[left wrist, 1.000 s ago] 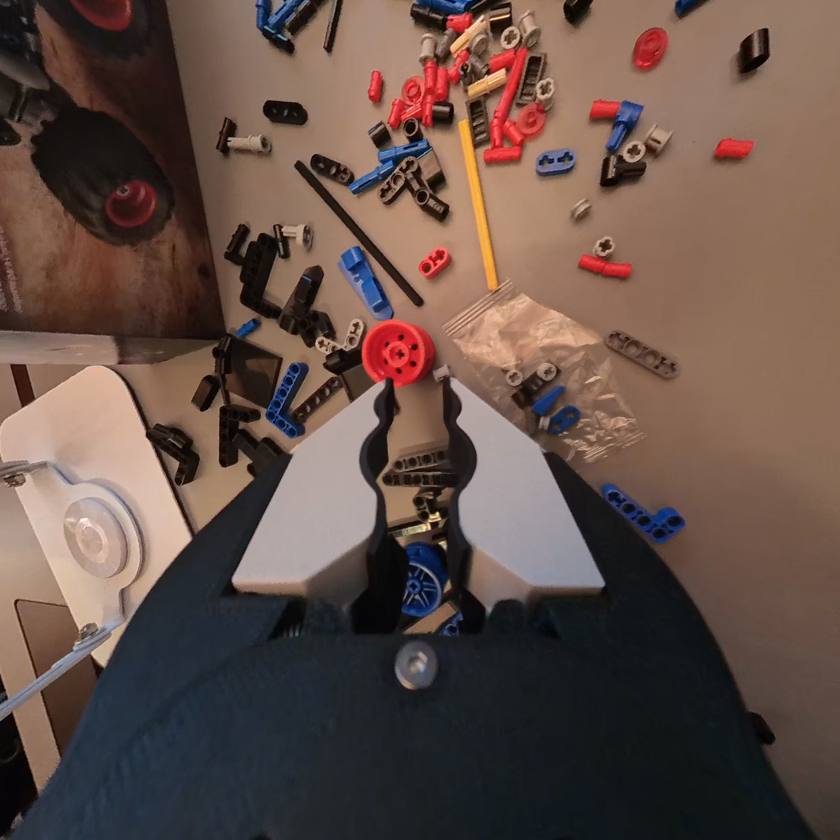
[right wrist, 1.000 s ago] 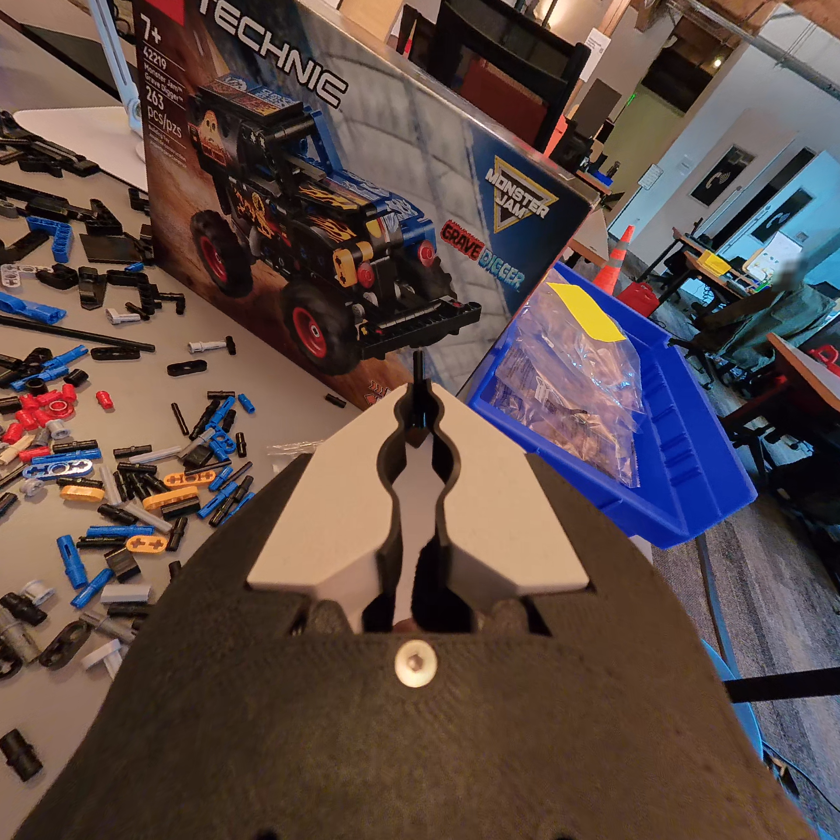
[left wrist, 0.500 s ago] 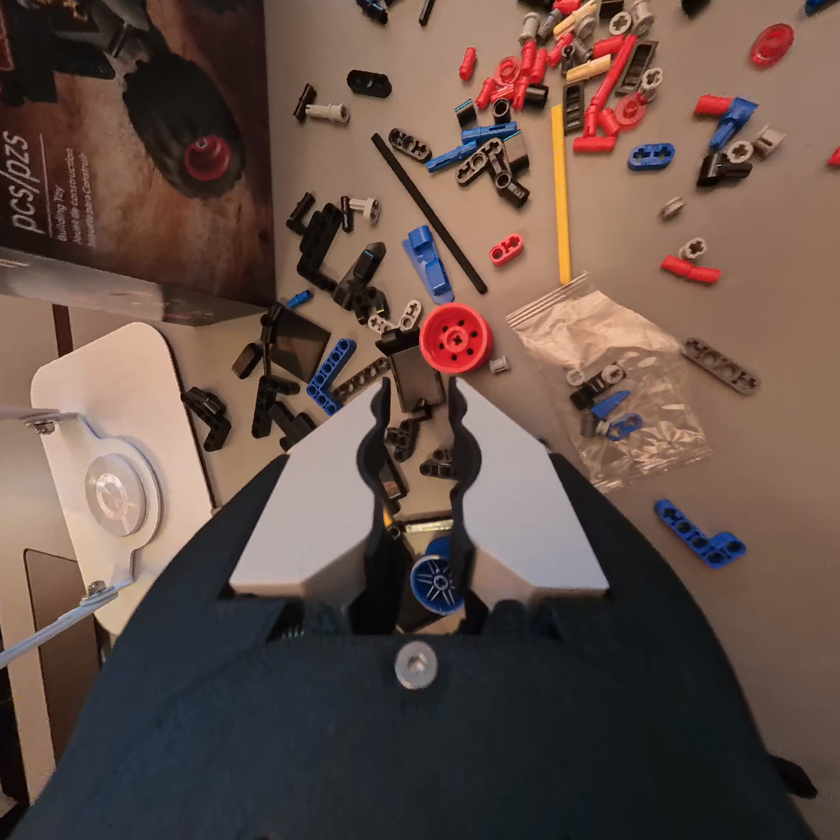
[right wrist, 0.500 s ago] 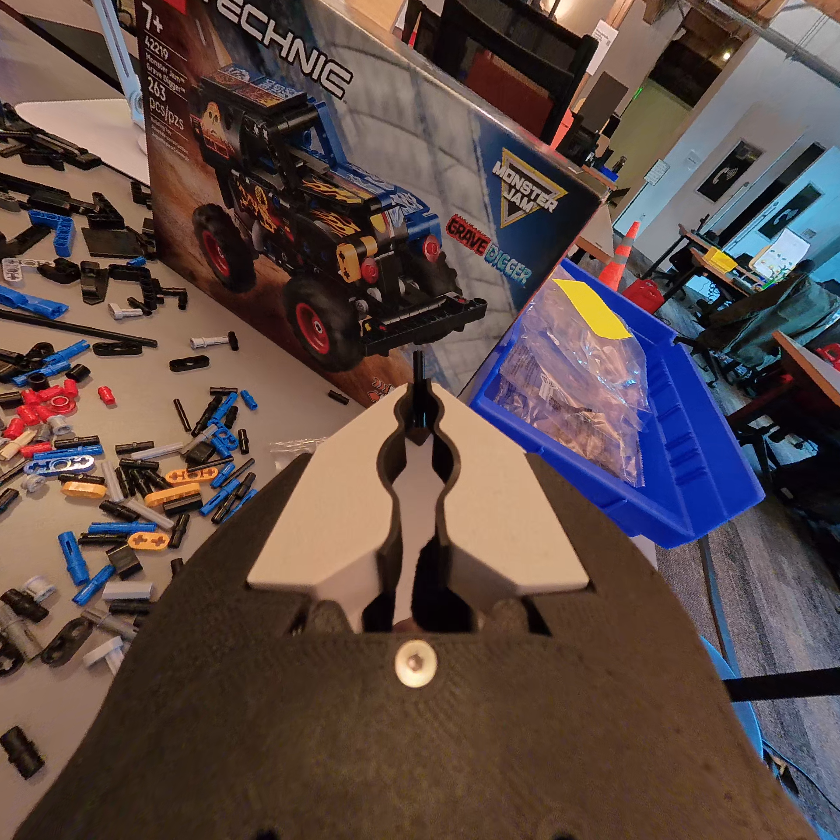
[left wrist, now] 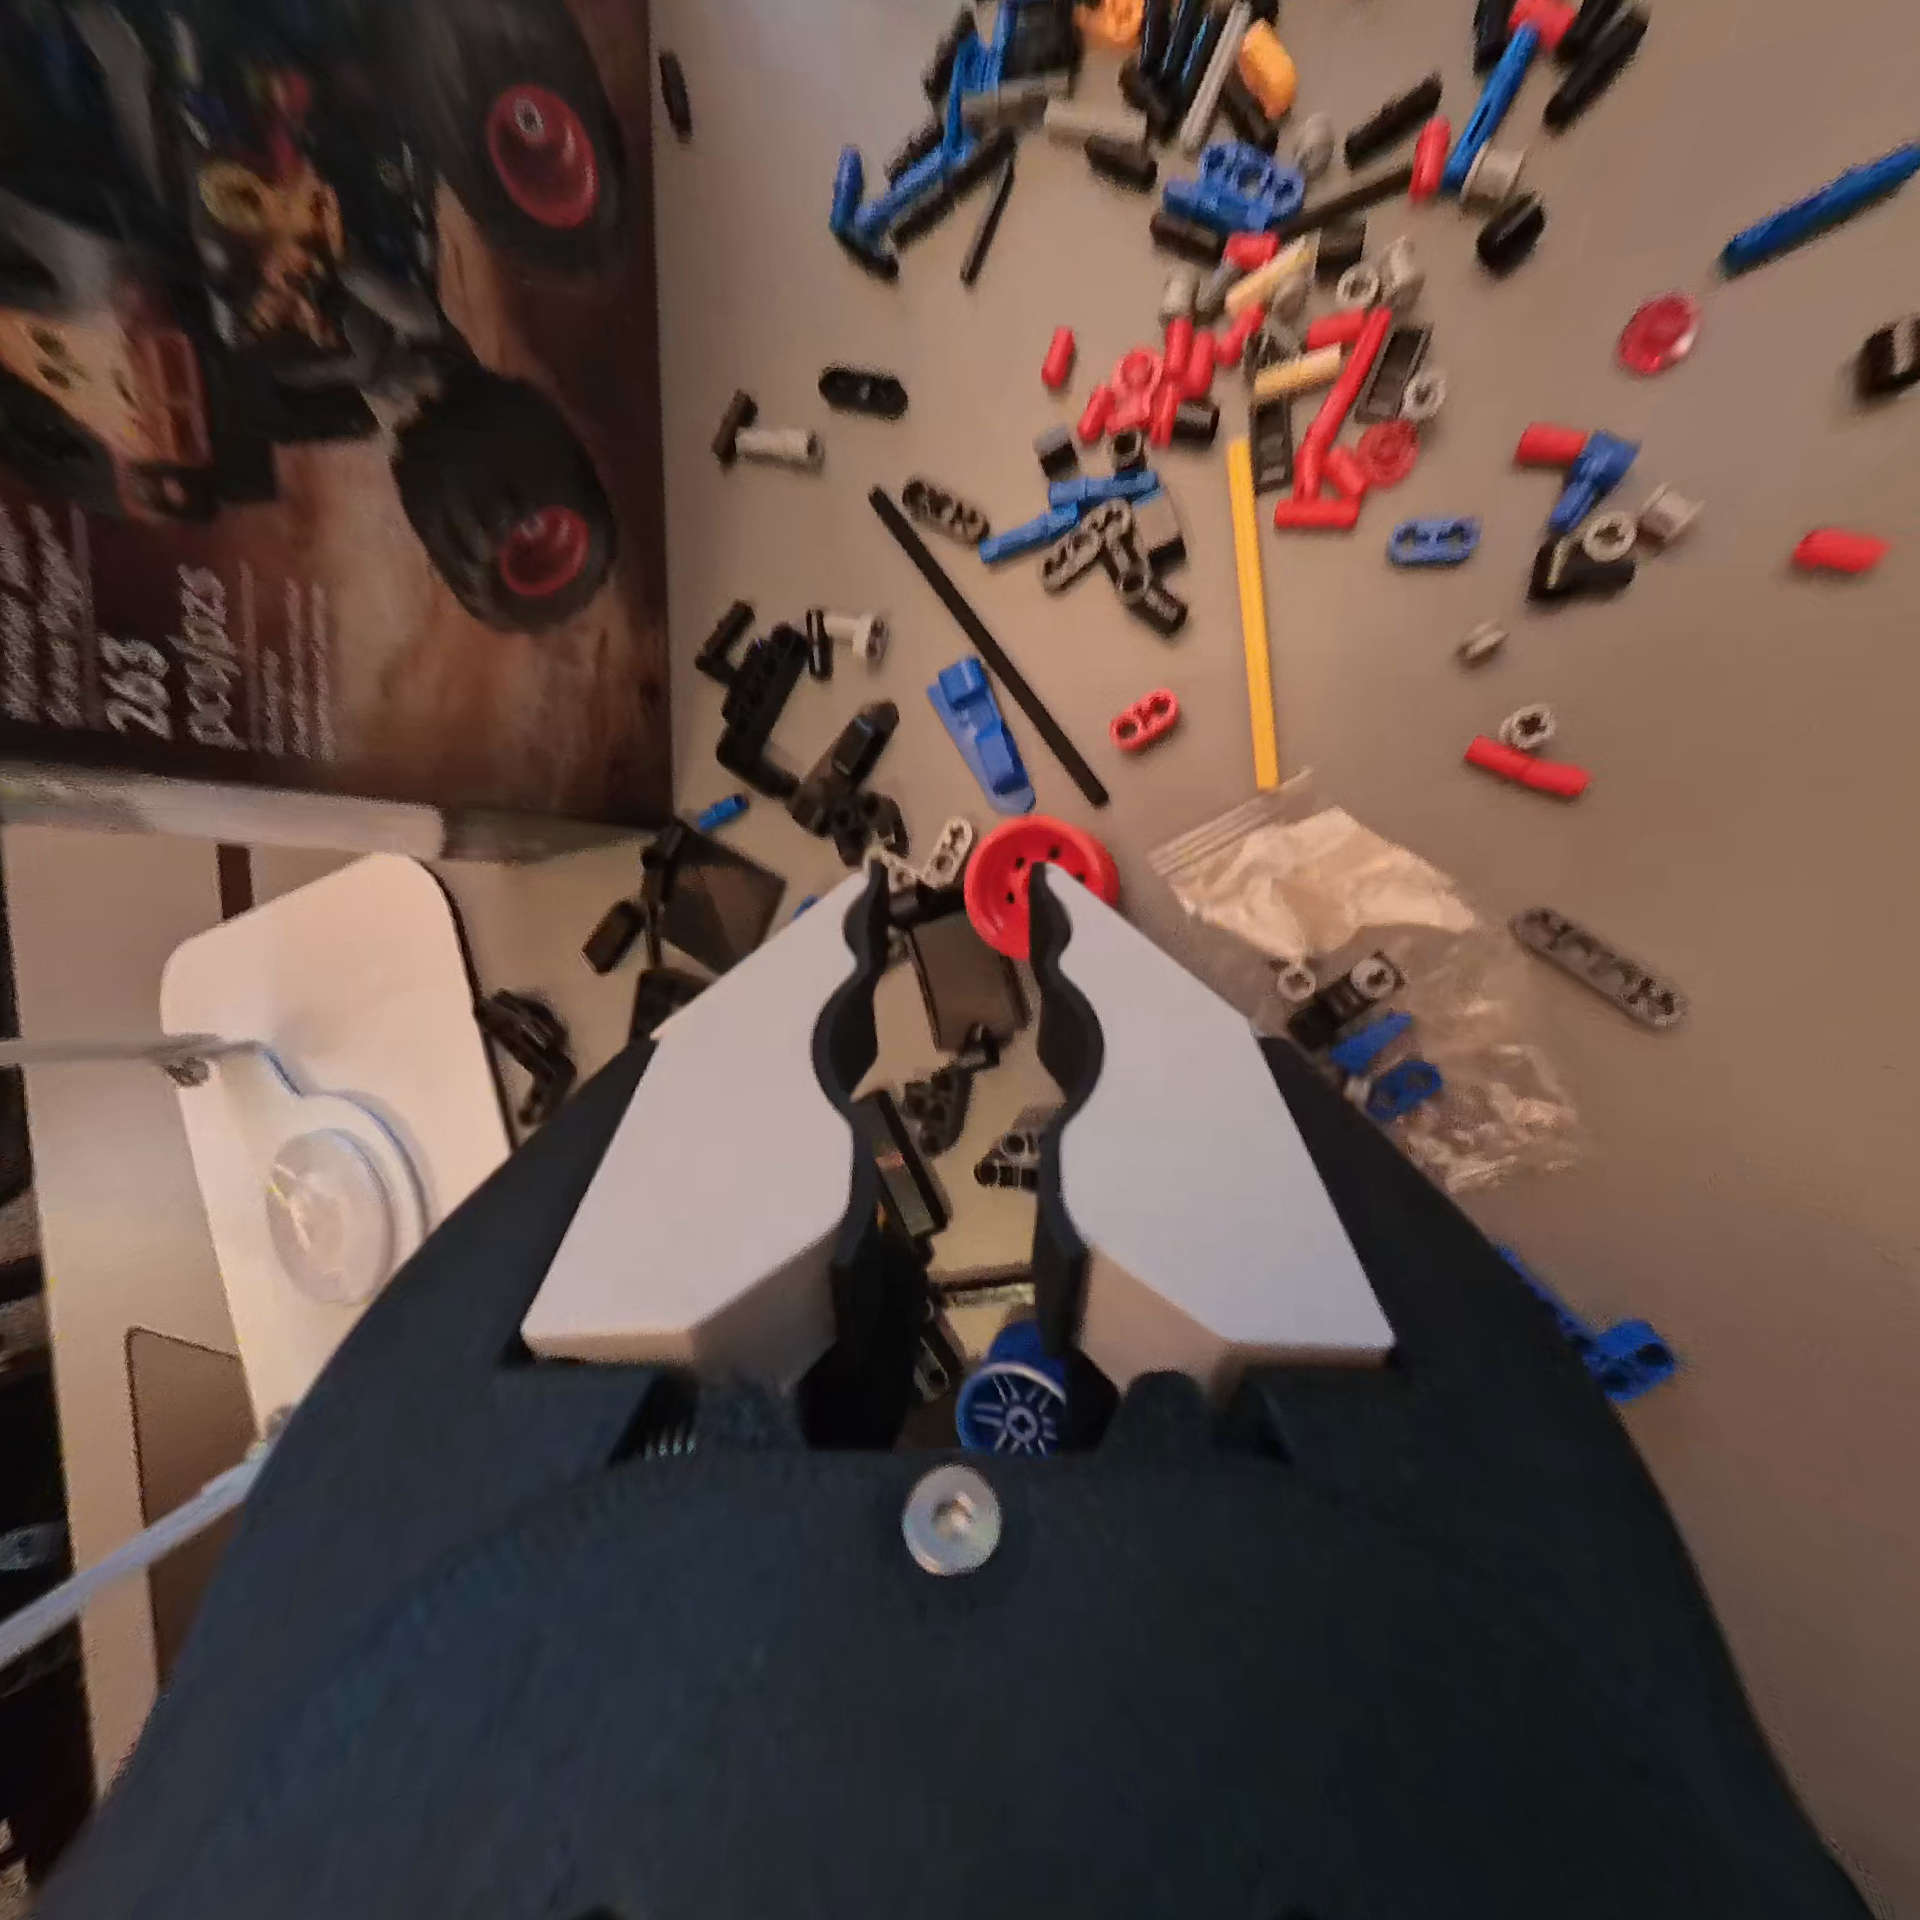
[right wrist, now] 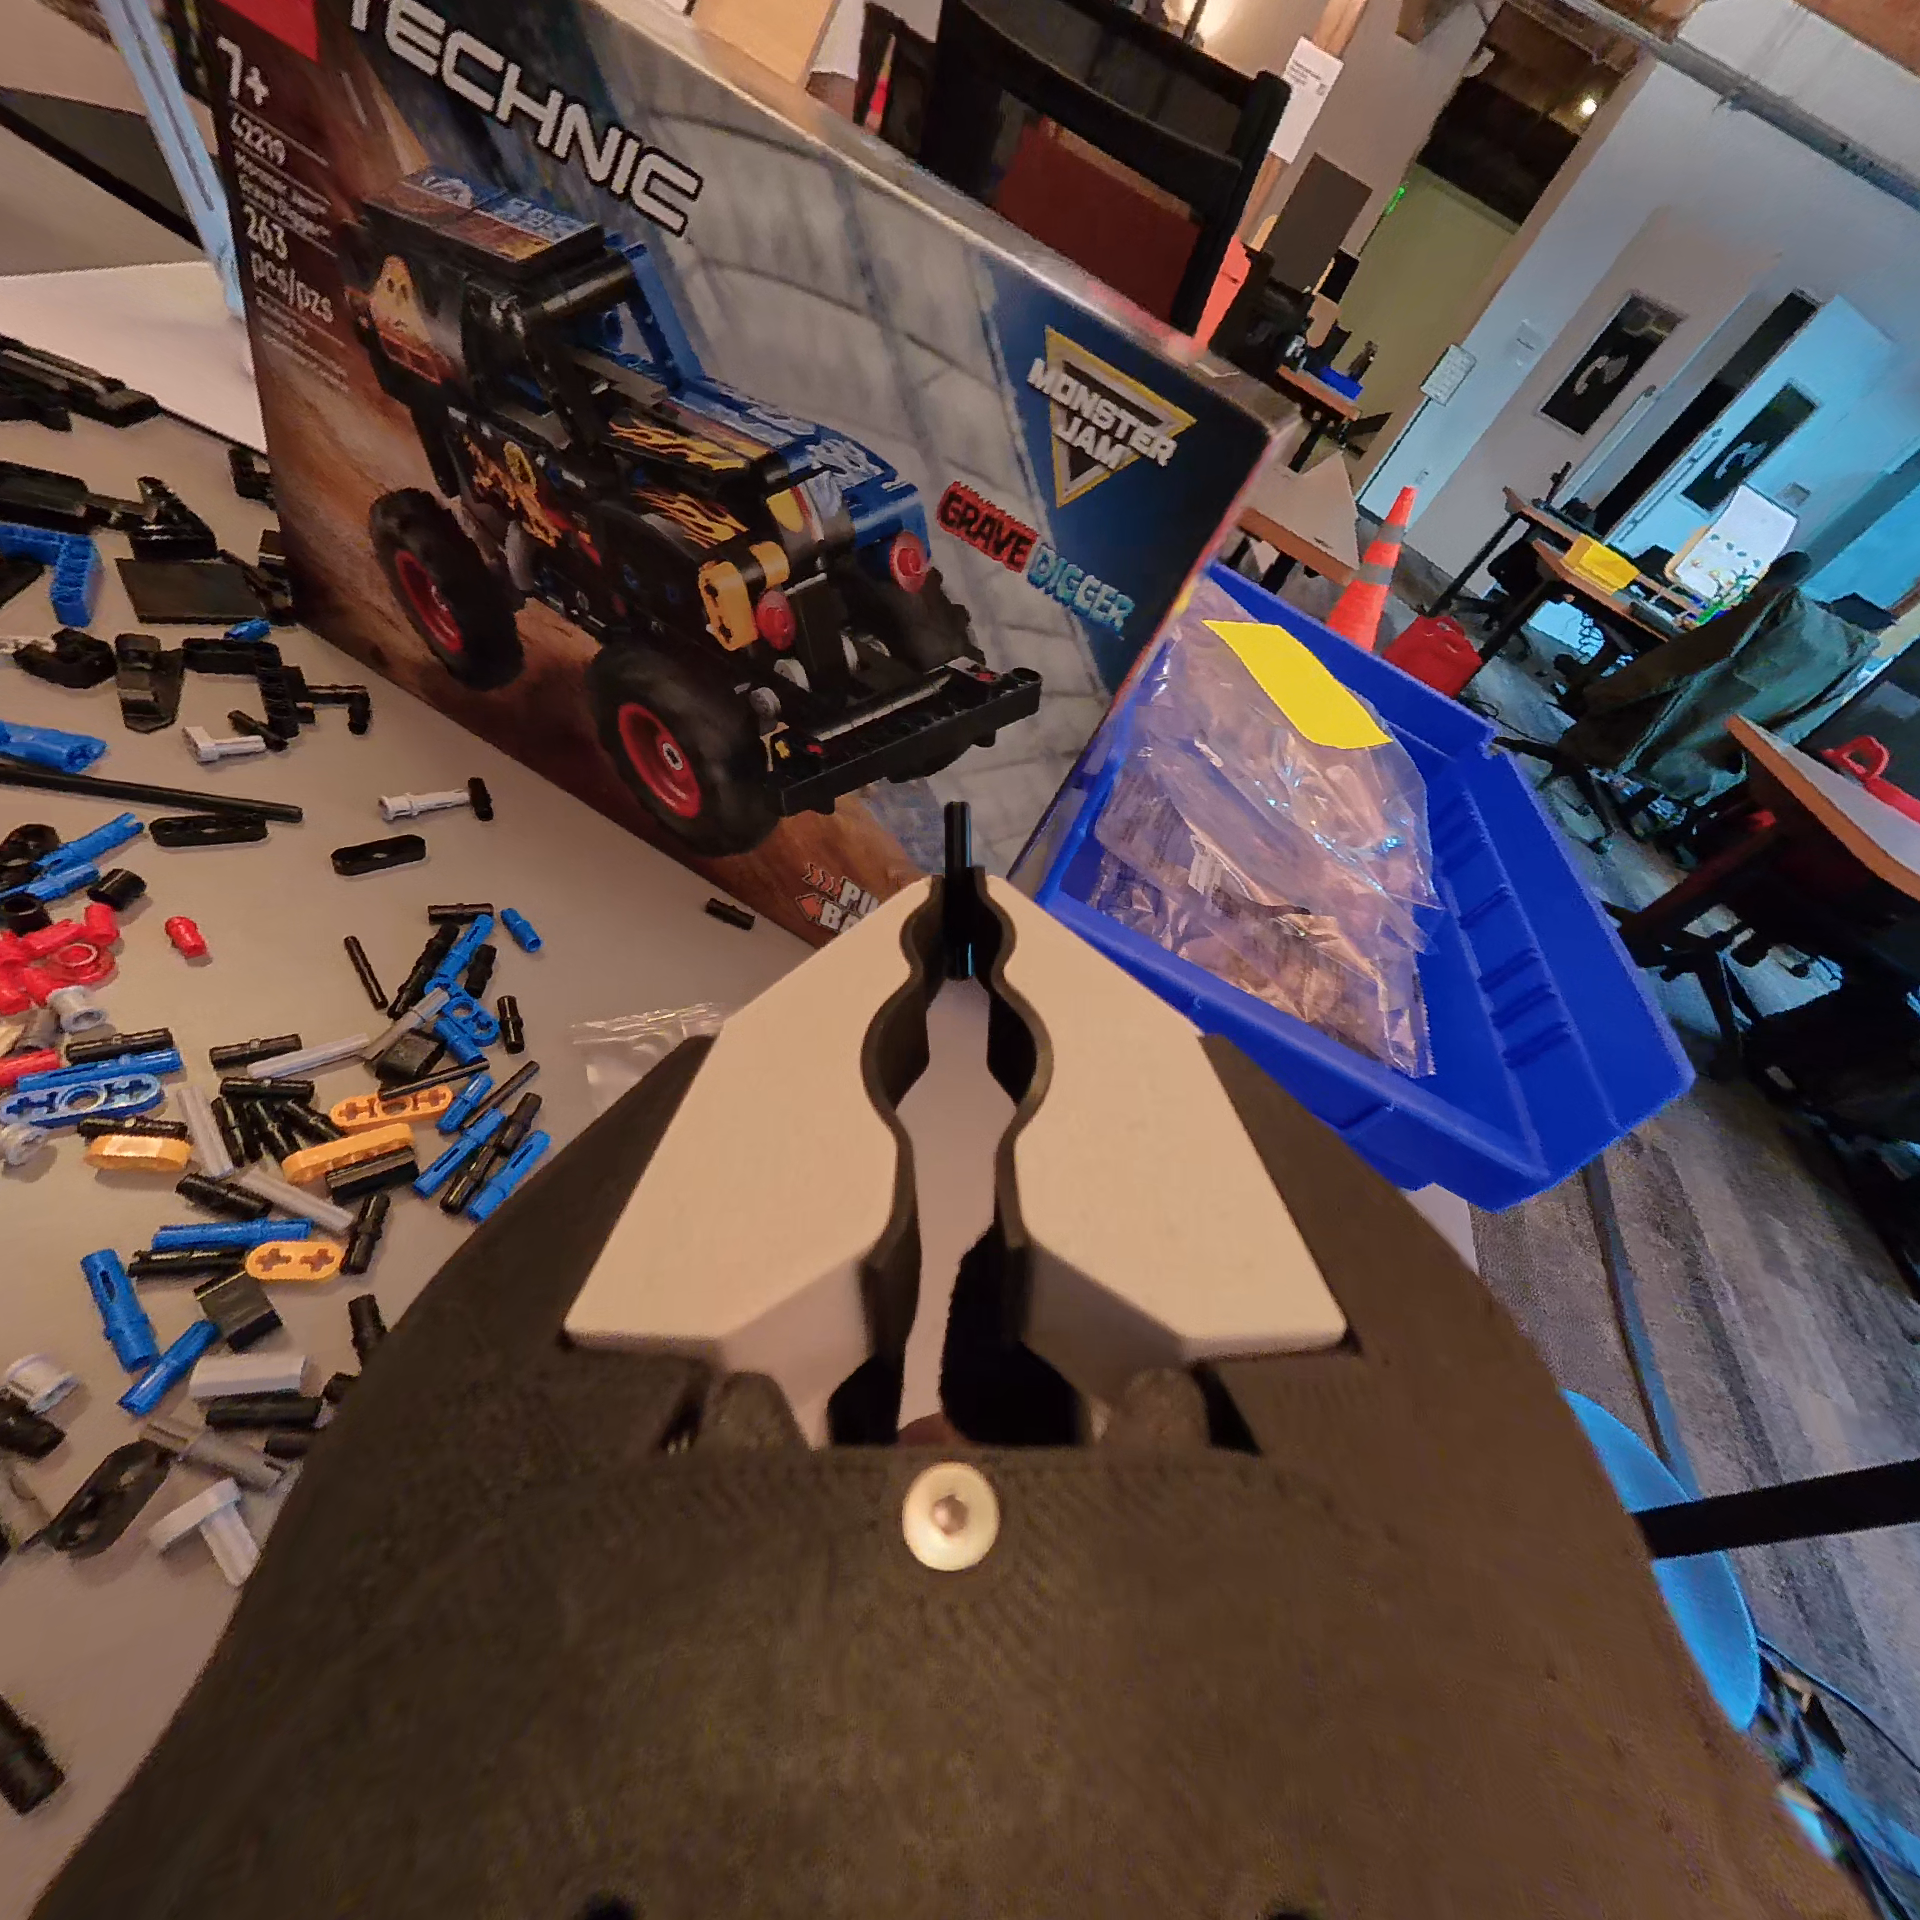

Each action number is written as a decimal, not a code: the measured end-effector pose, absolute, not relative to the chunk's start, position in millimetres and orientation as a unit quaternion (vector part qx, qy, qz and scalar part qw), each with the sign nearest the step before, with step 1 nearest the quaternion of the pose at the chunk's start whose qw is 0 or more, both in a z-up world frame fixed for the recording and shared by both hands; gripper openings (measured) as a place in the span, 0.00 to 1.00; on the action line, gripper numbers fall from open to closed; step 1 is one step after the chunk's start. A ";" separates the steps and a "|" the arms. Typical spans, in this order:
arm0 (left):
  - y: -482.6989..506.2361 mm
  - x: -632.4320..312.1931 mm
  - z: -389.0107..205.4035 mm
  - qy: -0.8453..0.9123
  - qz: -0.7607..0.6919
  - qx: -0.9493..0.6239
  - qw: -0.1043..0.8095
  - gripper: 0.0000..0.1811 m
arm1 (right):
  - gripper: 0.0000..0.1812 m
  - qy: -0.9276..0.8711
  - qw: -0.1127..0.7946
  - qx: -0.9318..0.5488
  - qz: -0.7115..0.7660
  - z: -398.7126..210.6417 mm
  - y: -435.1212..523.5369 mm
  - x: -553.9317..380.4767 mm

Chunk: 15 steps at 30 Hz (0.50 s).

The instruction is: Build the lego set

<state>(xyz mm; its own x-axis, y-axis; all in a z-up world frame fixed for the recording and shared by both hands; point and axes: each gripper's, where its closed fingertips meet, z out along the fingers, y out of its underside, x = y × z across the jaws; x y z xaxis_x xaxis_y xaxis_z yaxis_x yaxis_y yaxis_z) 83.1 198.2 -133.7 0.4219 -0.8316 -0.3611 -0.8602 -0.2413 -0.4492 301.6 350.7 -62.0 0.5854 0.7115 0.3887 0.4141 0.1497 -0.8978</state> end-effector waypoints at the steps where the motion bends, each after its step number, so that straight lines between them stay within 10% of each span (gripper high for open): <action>1: 200.5 88.9 -129.9 0.541 0.025 -0.783 0.307 0.14 | 0.02 -0.435 0.619 -0.642 0.122 -61.2 351.6 302.9; 15: 242.7 192.4 -138.5 0.596 -0.011 -0.730 0.335 0.16 | 0.02 -0.415 0.624 -0.649 0.136 -58.6 356.2 309.3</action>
<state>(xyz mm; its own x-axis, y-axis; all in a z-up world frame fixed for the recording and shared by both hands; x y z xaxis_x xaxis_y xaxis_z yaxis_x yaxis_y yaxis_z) 192.4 242.7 -138.5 0.2899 -0.8768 -0.3837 -0.8626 -0.0657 -0.5015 309.3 356.2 -58.6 0.6188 0.7077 0.3410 0.3685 0.1218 -0.9216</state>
